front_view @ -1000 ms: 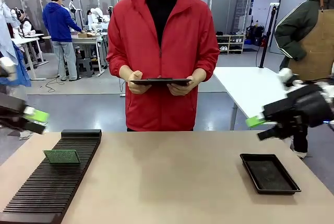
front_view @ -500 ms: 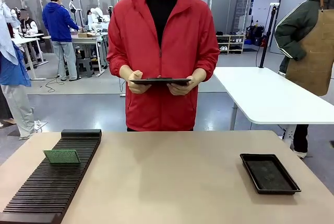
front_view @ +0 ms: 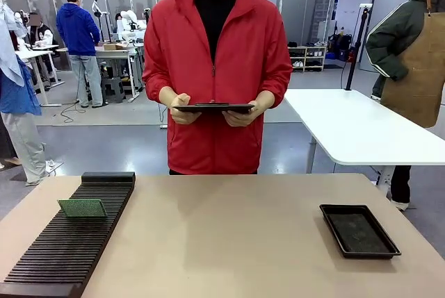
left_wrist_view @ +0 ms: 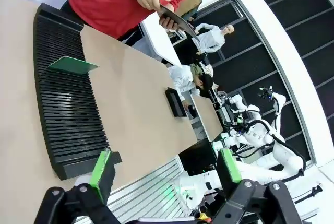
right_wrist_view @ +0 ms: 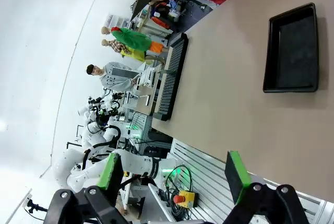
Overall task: Inspect the PCB.
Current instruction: Pick up the Blank PCB and present it to the human.
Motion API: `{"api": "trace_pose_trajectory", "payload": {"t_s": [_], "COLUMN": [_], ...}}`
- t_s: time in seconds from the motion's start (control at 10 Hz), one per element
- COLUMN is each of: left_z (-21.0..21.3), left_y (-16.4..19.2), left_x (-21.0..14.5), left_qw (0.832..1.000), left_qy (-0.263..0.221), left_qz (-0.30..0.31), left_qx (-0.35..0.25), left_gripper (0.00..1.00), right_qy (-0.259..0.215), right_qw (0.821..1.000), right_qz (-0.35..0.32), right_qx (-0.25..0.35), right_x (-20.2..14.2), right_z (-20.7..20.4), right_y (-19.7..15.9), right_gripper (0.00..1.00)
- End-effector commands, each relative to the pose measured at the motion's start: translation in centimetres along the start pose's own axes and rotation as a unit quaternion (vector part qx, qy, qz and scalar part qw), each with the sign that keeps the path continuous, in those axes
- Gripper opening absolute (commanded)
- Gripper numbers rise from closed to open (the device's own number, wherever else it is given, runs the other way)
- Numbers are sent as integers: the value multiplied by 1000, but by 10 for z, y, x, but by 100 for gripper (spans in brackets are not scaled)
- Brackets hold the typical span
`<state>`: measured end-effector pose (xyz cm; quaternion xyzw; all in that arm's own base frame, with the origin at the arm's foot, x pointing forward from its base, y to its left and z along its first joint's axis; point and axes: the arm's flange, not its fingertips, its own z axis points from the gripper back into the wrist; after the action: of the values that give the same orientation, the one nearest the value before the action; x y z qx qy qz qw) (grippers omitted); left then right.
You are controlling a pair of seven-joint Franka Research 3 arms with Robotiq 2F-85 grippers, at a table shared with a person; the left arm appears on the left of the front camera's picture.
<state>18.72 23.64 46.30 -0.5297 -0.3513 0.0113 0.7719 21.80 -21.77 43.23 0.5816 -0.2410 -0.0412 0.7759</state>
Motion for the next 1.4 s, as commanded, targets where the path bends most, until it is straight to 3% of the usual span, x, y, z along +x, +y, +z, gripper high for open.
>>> {"api": "trace_pose_trajectory", "payload": {"t_s": [0.0,0.1,0.2,0.6,0.7,0.8,1.0,1.1,1.3], "left_z": [-36,-37,-1,-2,-11,-23,-65,-90,-155], "left_y": [-12,-10,-3,-3,-45,-81,-139,-158,-175], "left_x": [-28,-28,1,2,6,15,37,46,61], "left_qw": [1000,999,1000,1000,996,982,939,906,824], "left_qy": [3,-10,2,4,13,3,82,135,237], "left_qz": [-19,-17,-4,-1,-76,-121,-242,-304,-395], "left_qx": [4,27,6,15,54,146,230,260,331], "left_gripper": [100,100,100,100,100,100,100,100,100], "right_qy": [9,17,4,4,4,4,4,4,4], "right_qw": [1000,999,1000,1000,1000,1000,1000,1000,1000], "right_qz": [20,27,4,4,4,4,4,4,4], "right_qx": [-13,-21,-4,-4,-4,-4,-4,-4,-4], "right_x": [-49,-48,1,1,1,1,1,1,1], "right_z": [-58,-61,-2,-2,-2,-2,-2,-2,-2], "right_y": [8,11,1,1,1,1,1,1,1], "right_gripper": [100,100,100,100,100,100,100,100,100]}}
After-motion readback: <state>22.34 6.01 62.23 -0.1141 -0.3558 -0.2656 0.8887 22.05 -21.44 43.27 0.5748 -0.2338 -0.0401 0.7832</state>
